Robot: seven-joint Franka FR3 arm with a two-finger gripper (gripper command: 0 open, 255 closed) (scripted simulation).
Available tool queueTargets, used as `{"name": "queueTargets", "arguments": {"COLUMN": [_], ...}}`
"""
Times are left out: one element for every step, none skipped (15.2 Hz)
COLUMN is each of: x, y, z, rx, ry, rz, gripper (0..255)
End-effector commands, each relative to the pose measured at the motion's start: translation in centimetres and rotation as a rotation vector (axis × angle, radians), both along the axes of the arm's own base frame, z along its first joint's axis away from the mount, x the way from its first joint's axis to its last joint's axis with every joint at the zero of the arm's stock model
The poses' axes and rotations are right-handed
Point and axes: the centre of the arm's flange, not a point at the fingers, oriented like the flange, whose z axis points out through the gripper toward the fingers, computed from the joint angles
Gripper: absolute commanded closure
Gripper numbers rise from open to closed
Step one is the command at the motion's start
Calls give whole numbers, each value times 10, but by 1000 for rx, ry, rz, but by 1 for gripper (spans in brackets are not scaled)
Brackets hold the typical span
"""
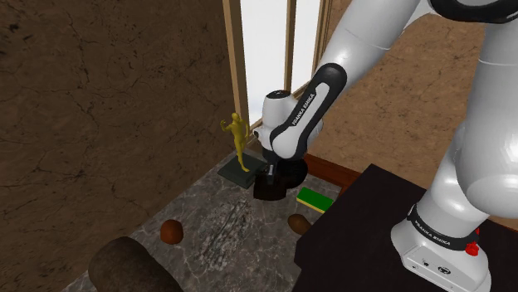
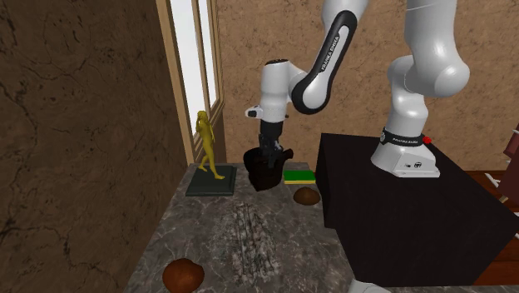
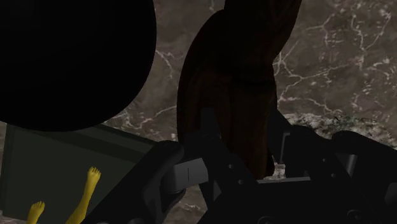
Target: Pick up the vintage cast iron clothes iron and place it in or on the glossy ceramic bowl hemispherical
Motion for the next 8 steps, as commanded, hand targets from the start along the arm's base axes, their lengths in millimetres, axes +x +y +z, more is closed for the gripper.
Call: {"name": "queueTargets", "arguments": {"x": [2,2,2,2,2,2,2,2], "y": [0,0,0,0,0,0,0,0], "z": [11,16,21,27,32,37,42,48], "rx": [0,0,0,0,0,0,0,0], "ry": [-1,-1,-1,-1,-1,-1,-1,-1], "rz": [0,0,0,0,0,0,0,0], "gripper": [255,255,255,255,255,255,255,255]}}
